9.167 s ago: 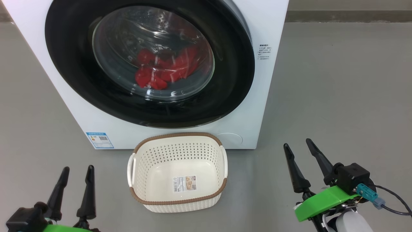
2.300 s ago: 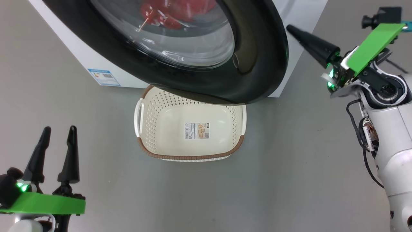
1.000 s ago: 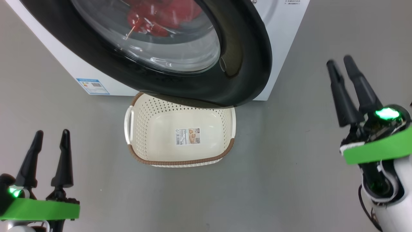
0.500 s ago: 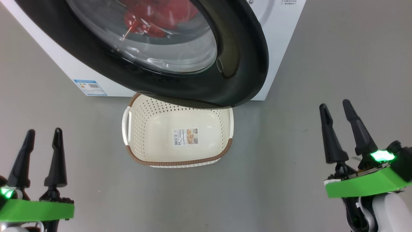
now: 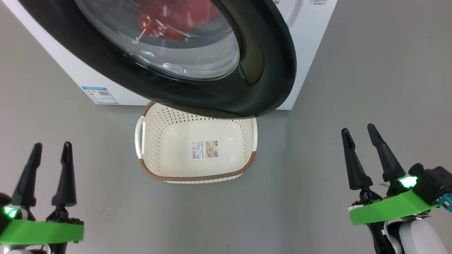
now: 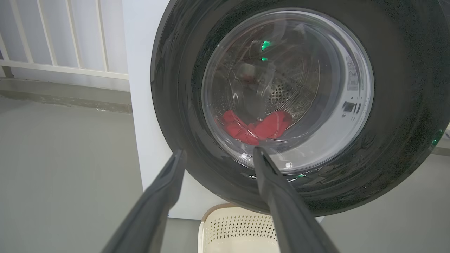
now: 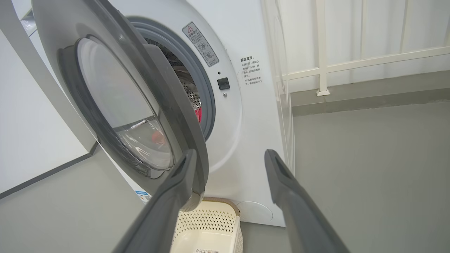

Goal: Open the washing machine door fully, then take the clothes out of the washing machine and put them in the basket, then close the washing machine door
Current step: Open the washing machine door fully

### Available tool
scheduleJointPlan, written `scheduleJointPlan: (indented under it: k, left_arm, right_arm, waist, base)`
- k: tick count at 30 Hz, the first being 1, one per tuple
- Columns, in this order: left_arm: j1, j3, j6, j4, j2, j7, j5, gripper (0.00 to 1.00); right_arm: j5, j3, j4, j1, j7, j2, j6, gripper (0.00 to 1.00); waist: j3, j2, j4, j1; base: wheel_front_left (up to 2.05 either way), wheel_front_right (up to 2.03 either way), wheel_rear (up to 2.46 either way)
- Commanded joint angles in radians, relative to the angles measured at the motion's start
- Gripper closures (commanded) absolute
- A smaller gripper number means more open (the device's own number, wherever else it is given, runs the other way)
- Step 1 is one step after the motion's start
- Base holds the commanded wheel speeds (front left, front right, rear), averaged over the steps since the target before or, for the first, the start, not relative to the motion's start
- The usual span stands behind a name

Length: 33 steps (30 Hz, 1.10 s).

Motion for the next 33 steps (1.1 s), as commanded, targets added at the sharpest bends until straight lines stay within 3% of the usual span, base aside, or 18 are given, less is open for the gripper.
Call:
scheduleJointPlan:
  k: [1,25,26,27,28,29,31,32,33]
  left_arm:
    - [-0.016,0.037,-0.003,-0.024,0.036,-0.008,0.003,0.00]
    - [-0.018,0.036,-0.003,-0.022,0.035,-0.008,-0.004,0.00]
    - [-0.019,0.035,-0.003,-0.022,0.035,-0.008,-0.004,0.00]
    - [-0.020,0.034,-0.003,-0.021,0.036,-0.008,-0.004,0.00]
    - [-0.021,0.033,-0.003,-0.021,0.036,-0.008,-0.005,0.00]
    - [-0.022,0.032,-0.003,-0.021,0.037,-0.008,-0.005,0.00]
    - [-0.023,0.031,-0.003,-0.020,0.038,-0.008,-0.005,0.00]
    - [-0.023,0.031,-0.003,-0.019,0.038,-0.008,-0.005,0.00]
    - [-0.023,0.030,-0.003,-0.018,0.039,-0.008,-0.005,0.00]
  right_arm:
    - [-0.015,0.023,-0.018,-0.005,-0.012,-0.002,0.002,0.00]
    - [0.037,0.041,-0.007,-0.091,-0.012,-0.023,0.002,0.00]
    - [0.042,0.041,-0.004,-0.098,-0.012,-0.026,0.002,0.08]
    - [0.054,0.039,-0.003,-0.106,-0.012,-0.026,0.002,0.25]
    - [0.068,0.035,-0.002,-0.113,-0.012,-0.026,0.002,0.50]
    - [0.080,0.032,0.000,-0.121,-0.012,-0.028,0.002,0.58]
    - [0.112,0.023,0.011,-0.140,-0.012,-0.036,0.002,0.89]
    - [0.130,0.022,0.020,-0.152,-0.012,-0.041,0.002,1.00]
    - [0.149,0.021,0.030,-0.166,-0.009,-0.049,0.002,1.00]
  waist:
    - [-0.002,0.0000,0.001,0.0000]
    - [0.013,0.0000,0.001,0.0000]
    - [0.014,0.0000,0.002,0.0000]
    - [0.015,0.0000,0.003,0.0000]
    - [0.016,0.0000,0.004,0.0000]
    - [0.016,0.0000,0.004,0.0000]
    - [0.018,0.0000,0.006,0.0000]
    - [0.018,0.0000,0.006,0.0000]
    - [0.019,0.0000,0.006,0.0000]
  base:
    - [0.00,0.00,0.00]
    - [0.00,0.00,0.00]
    - [0.00,0.00,0.00]
    - [0.00,0.00,0.00]
    - [0.00,0.00,0.00]
    - [0.00,0.00,0.00]
    - [0.00,0.00,0.00]
    - [0.00,0.00,0.00]
    - [0.00,0.00,0.00]
